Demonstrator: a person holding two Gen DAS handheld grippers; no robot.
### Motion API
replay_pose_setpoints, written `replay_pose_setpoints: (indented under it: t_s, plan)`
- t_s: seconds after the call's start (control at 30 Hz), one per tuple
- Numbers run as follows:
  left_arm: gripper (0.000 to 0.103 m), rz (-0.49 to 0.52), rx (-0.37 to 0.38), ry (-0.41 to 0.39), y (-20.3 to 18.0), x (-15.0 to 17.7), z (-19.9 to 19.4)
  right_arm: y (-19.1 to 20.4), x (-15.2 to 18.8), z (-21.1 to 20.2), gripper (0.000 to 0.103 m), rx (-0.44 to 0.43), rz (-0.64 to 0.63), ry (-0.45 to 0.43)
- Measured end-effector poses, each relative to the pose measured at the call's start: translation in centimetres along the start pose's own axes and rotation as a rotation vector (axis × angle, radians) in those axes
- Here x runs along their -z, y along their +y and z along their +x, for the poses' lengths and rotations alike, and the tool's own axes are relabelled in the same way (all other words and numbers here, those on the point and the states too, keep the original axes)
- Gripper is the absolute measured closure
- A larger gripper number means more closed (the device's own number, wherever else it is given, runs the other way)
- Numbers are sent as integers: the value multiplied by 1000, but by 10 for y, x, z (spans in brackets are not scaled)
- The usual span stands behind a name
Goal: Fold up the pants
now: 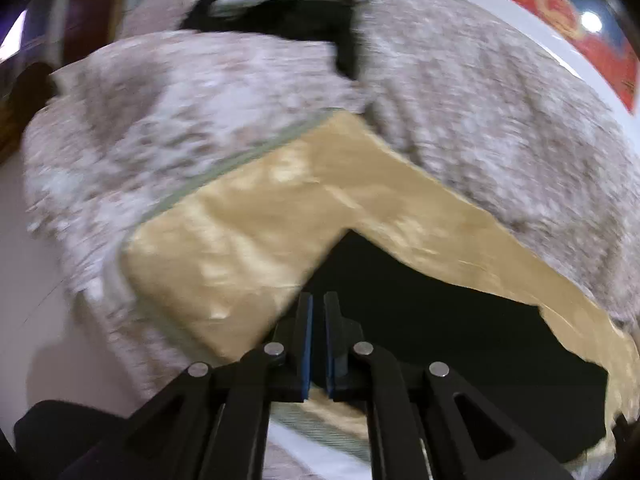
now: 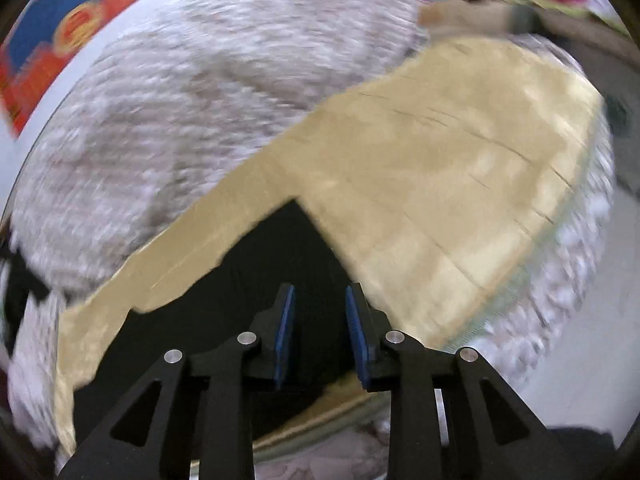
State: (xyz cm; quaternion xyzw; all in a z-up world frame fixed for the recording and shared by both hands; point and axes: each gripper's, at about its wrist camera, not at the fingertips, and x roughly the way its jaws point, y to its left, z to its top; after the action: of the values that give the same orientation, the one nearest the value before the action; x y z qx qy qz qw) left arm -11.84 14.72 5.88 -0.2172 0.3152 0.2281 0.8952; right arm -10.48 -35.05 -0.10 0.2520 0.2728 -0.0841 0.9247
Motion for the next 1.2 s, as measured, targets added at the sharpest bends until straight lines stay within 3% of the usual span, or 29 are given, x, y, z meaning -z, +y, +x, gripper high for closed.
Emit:
replay_pose_setpoints:
  t_s: [0.1,0.2,0.33,0.5,0.57,0.63,0.73,0.87,0.97,1.07,1.2]
  plan:
    - [93,61,78,103,-22,15,18,20,12,25,76,-33,-97,97]
    - [93,80,50,255,-26,38,43,10,28,55,76,-8,-59,232]
    - [93,117,37,228,-33,35,35,17,24,44,76,0,-95,191]
    - [93,186,118,192,-71,9,46,46,-5,53,76,-54,-191,156]
    - [83,232,141,183,-92,-4,61,62,-14,67,66,-66,-253,157]
    - [77,279,144,172,-109,-14,78,78,-23,89,64,-58,-302,196]
    - [77,321,100,157,-123,-25,104,98,-34,119,64,-39,-366,215]
    - [77,244,-3,224,-97,-20,137,89,-38,144,64,37,-379,210]
    - [76,242,17,192,-95,-20,127,76,-39,141,64,6,-302,199]
    - [75,286,50,150,-110,-16,114,90,-33,128,64,9,-360,135]
    - [70,371,153,148,-141,-1,104,114,-17,120,64,-82,-421,134]
